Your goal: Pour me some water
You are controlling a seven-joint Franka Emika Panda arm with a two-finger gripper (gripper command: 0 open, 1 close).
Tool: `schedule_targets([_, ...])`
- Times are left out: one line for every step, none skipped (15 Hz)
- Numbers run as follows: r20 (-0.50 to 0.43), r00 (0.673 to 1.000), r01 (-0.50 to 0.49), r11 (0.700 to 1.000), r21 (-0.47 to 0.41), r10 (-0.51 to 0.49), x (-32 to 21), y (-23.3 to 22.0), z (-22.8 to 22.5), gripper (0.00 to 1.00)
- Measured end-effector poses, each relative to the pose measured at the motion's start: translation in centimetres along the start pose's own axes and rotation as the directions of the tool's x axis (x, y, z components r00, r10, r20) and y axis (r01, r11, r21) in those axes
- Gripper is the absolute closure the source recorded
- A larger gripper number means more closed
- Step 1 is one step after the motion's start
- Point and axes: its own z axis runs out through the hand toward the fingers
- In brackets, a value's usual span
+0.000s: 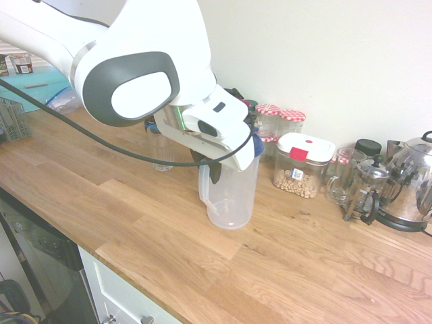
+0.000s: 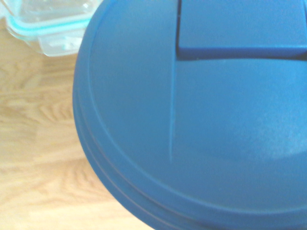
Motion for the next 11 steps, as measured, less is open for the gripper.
schedule_targets([-0.002, 1.000, 0.003, 1.000, -0.007, -0.003, 0.2, 0.0, 0.1, 0.00])
schedule_targets([-0.004, 1.000, 0.005, 1.000, -0.011, -0.005, 0.3, 0.0, 0.1, 0.00])
schedule_targets([-0.004, 1.000, 0.006, 1.000, -0.013, -0.006, 0.4, 0.0, 0.1, 0.00])
schedule_targets([-0.003, 1.000, 0.007, 1.000, -0.015, -0.007, 0.4, 0.1, 0.1, 0.00])
schedule_targets([0.004, 1.000, 0.009, 1.000, -0.021, -0.009, 0.3, 0.1, 0.1, 0.00])
schedule_targets([0.019, 1.000, 0.018, 0.999, -0.040, -0.018, 0.1, 0.2, 0.0, 0.00])
schedule_targets([0.043, 0.999, 0.029, 0.997, -0.065, -0.026, -0.2, 0.4, -0.2, 0.00])
schedule_targets([0.072, 0.997, 0.045, 0.994, -0.096, -0.038, -0.7, 0.7, -0.8, 0.00])
schedule_targets([0.099, 0.994, 0.061, 0.990, -0.126, -0.048, -1.2, 0.9, -1.8, 0.00])
schedule_targets([0.118, 0.991, 0.074, 0.987, -0.146, -0.057, -1.8, 1.0, -3.4, 0.00])
schedule_targets([0.146, 0.986, 0.099, 0.982, -0.162, -0.075, -2.6, 1.2, -5.3, 0.00])
